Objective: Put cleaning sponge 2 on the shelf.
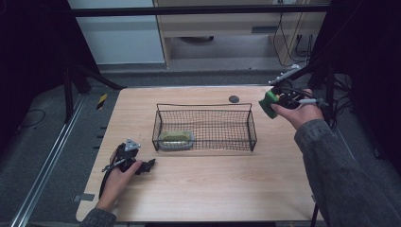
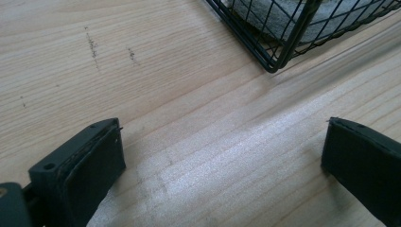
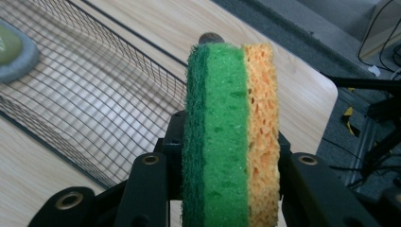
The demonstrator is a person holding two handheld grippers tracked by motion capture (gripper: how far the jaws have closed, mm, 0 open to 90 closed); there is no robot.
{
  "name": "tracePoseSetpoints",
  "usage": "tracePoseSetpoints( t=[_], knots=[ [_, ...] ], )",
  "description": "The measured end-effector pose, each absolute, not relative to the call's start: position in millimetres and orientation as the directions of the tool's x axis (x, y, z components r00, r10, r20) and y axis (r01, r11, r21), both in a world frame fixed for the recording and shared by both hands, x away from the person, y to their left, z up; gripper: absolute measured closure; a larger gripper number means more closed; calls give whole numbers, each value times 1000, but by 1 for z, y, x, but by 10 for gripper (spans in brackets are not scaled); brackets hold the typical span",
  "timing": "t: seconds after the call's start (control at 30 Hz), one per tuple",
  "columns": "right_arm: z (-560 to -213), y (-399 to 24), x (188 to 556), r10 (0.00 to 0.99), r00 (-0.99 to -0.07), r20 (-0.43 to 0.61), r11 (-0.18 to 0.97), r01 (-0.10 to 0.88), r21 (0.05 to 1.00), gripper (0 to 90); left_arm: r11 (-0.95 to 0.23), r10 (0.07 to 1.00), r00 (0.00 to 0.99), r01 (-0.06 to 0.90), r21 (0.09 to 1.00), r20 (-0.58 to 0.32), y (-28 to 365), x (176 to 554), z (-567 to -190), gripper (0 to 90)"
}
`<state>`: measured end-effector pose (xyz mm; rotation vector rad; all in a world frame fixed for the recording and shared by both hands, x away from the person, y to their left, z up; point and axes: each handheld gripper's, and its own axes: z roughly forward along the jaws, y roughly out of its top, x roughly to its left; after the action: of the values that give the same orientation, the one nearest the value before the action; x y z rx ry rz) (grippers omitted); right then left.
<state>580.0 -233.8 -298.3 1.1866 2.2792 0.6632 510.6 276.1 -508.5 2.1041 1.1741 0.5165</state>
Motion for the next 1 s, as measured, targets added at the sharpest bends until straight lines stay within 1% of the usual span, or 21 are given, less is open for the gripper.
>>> tracePoseSetpoints(
  t=[0.4,0.5,0.73,1.0],
  knots=[
    [-306,-205,594,804,-572,-165,539,582,609,642,-376,855,519,592,713,20,276,511,-508,0],
    [-315,-200,595,794,-590,-147,544,582,604,642,-376,855,519,592,713,20,276,511,-508,0],
    [-334,-195,600,794,-599,-105,533,602,594,642,-376,854,519,592,713,20,276,511,-508,0],
    [-350,-187,606,784,-616,-81,536,605,588,641,-371,856,517,594,714,15,275,511,-509,0]
  ],
)
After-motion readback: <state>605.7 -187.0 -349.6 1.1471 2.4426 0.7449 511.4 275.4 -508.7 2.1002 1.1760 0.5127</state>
